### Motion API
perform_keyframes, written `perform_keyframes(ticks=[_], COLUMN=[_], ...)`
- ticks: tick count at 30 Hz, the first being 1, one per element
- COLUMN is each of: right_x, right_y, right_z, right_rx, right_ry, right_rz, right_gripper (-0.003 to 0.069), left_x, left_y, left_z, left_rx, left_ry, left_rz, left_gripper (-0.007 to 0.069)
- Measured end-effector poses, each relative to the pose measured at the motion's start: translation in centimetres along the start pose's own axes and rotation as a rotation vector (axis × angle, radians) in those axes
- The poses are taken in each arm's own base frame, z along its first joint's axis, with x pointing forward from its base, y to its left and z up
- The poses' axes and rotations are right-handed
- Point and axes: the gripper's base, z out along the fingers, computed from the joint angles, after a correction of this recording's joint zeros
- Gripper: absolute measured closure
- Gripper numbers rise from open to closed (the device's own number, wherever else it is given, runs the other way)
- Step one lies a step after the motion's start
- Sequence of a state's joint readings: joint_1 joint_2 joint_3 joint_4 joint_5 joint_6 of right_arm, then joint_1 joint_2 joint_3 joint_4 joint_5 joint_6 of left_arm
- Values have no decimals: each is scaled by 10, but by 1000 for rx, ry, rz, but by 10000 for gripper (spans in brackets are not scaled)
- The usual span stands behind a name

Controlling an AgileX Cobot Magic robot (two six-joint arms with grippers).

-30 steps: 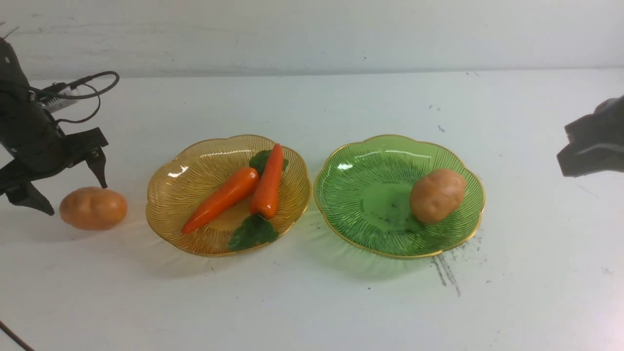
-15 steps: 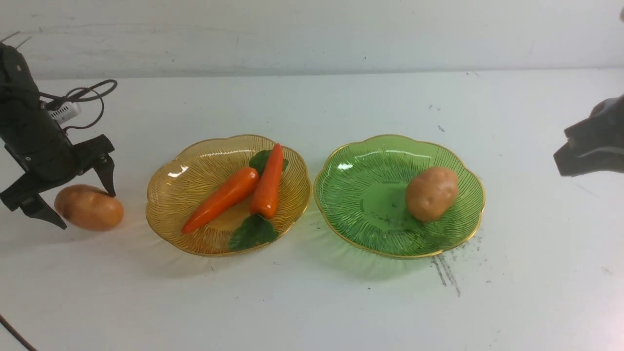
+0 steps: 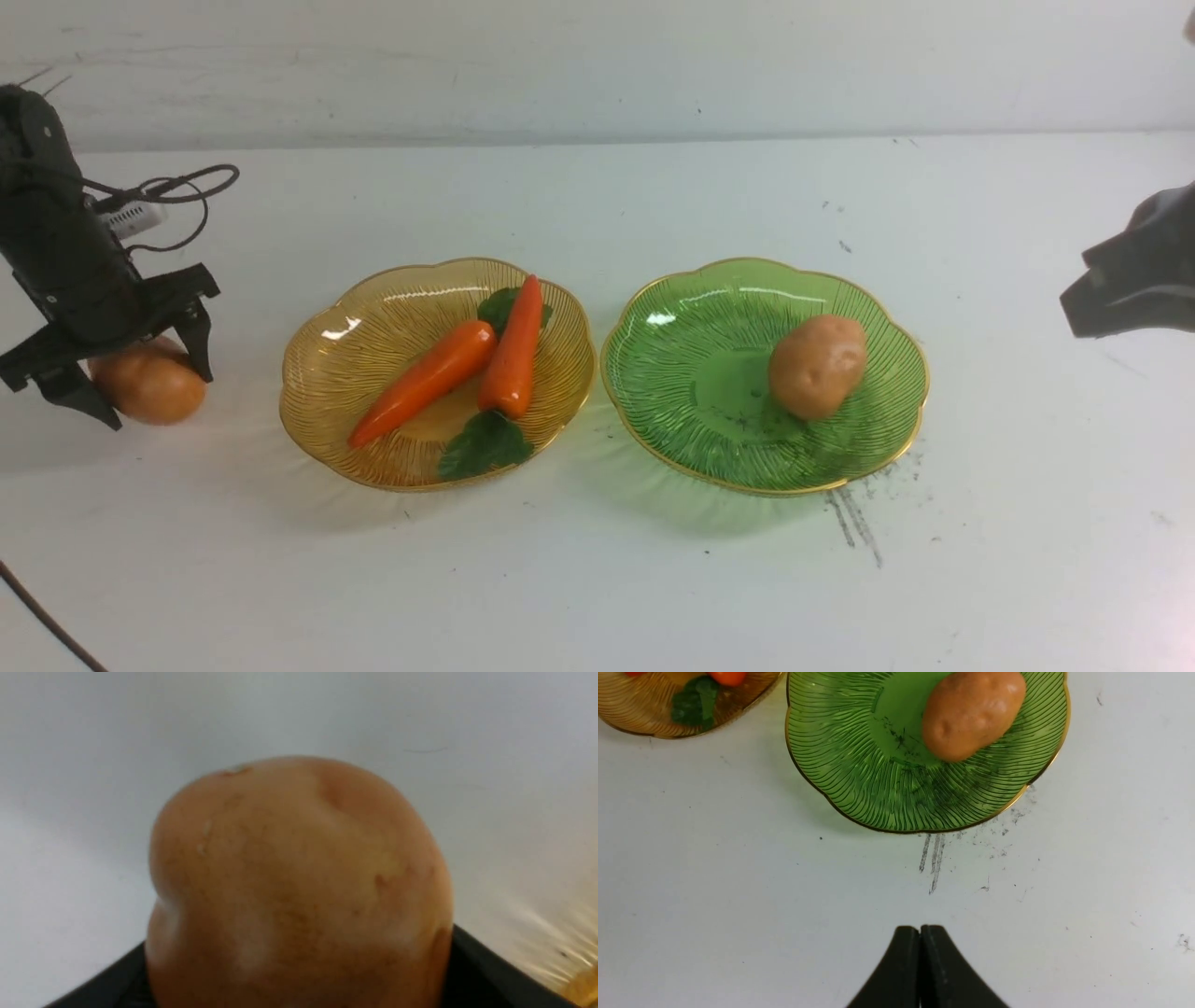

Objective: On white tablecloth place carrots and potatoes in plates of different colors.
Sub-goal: 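Pick up the potato beside the plates and place it on a plate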

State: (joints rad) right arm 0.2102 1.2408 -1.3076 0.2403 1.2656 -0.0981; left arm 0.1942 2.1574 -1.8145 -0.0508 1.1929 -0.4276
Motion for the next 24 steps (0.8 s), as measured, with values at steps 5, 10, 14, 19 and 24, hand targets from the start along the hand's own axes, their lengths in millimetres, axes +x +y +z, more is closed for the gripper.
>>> perform_keyframes(ticks=[5,10,14,19,24], right_x=[0,0,0,0,0], right_y=[0,0,0,0,0], right_z=[0,0,0,0,0], right_rx=[0,0,0,0,-1], right_ry=[0,0,0,0,-1], right_rz=[0,0,0,0,0], right_gripper=[674,674,674,674,674], left_x=[-10,25,89,175,215], left_y=[-36,-106,-175,-243,-276], left_z=[-51,-87,-93,-64,-30], left_rx=[175,452,602,568,481], left_ry=[-115,-145,-103,-74,-138], left_rz=[188,479,796,1135,1254], left_gripper=[47,47,47,47,47])
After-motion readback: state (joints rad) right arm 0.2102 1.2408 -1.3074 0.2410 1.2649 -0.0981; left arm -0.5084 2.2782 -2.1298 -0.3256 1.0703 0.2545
